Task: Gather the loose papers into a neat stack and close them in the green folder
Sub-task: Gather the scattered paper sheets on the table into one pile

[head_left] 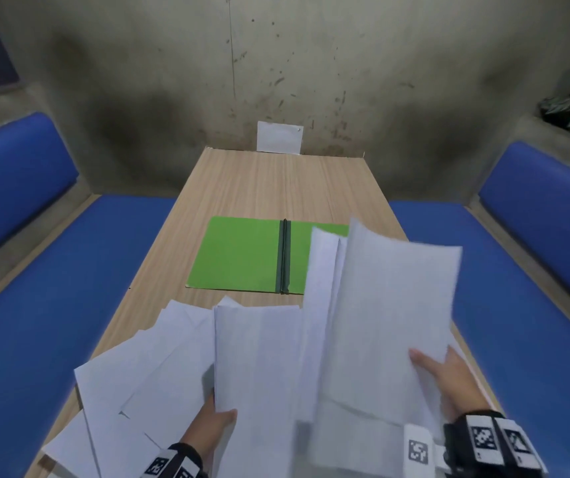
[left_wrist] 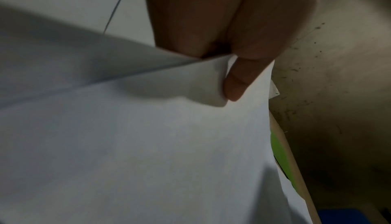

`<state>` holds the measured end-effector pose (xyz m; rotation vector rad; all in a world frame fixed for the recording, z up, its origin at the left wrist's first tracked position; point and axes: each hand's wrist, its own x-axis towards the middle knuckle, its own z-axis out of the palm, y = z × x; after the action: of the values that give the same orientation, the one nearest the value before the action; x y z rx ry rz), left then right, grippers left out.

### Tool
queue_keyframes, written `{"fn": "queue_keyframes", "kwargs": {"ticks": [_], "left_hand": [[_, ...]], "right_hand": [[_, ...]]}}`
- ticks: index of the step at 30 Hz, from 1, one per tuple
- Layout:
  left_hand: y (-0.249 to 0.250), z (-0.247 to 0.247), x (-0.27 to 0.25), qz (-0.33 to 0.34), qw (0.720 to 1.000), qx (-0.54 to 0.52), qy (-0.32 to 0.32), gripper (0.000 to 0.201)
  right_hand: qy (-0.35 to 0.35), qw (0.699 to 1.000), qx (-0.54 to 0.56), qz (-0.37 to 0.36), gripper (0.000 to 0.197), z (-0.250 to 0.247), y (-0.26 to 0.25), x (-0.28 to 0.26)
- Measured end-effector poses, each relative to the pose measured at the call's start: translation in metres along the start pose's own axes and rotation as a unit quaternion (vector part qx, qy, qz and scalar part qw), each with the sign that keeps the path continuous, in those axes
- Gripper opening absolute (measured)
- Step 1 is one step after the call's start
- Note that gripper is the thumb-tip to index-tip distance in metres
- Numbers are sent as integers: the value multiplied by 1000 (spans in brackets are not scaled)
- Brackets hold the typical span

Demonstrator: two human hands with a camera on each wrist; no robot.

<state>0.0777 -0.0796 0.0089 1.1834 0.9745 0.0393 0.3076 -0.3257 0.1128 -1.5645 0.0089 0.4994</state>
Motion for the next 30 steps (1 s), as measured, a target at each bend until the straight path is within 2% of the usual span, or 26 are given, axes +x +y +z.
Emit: {"fn": "queue_keyframes", "kwargs": {"ticks": [3,5,7,8,10,11,13,16,18,20,23,25,26,28,29,30], "left_hand": [[4,6,-3,19,999,-38,-8,57],[6,8,-3,40,999,-32,-11,61],[8,11,-6,49,998,-40,-18,77],[5,11,-4,47,998,-41,-29,91],[0,10,-2,61,997,5,-42,115],[-4,10,-2,68,996,32,-44,112],[-11,9,2,68,992,101,-24,83],[-10,8,-1,87,982,167,-8,54],[-4,6,-6,103,980,170,1,45],[10,5,-12,126,981,145,22,41],[46,6,-29,164,982,70,59,28],[74,6,-44,196,978,27,71,17],[87,6,-53,212,974,11,74,19],[107,3,-69,240,968,-6,67,39],[114,2,-76,256,965,-14,59,42],[120,2,-83,274,960,-21,48,35]], "right_hand": [[-33,992,-100,63,46,19,46,8],[-54,974,-197,95,41,34,77,8],[-103,949,-266,135,44,48,99,4],[-112,941,-284,147,46,54,107,2],[-104,941,-285,147,48,61,112,-2],[-91,947,-273,141,50,63,113,-1],[-77,956,-246,142,55,64,116,1],[-121,948,-233,178,55,64,109,-3],[-145,950,-207,186,58,61,105,-5],[-147,961,-170,159,51,61,92,-7],[-130,985,-97,56,27,67,51,-14],[-131,990,-53,-13,18,71,16,-25],[-140,989,-37,-40,16,72,-2,-32],[-173,982,-18,-80,13,73,-29,-45],[-189,977,-14,-95,13,74,-38,-51],[-201,974,-11,-108,15,74,-45,-56]]}}
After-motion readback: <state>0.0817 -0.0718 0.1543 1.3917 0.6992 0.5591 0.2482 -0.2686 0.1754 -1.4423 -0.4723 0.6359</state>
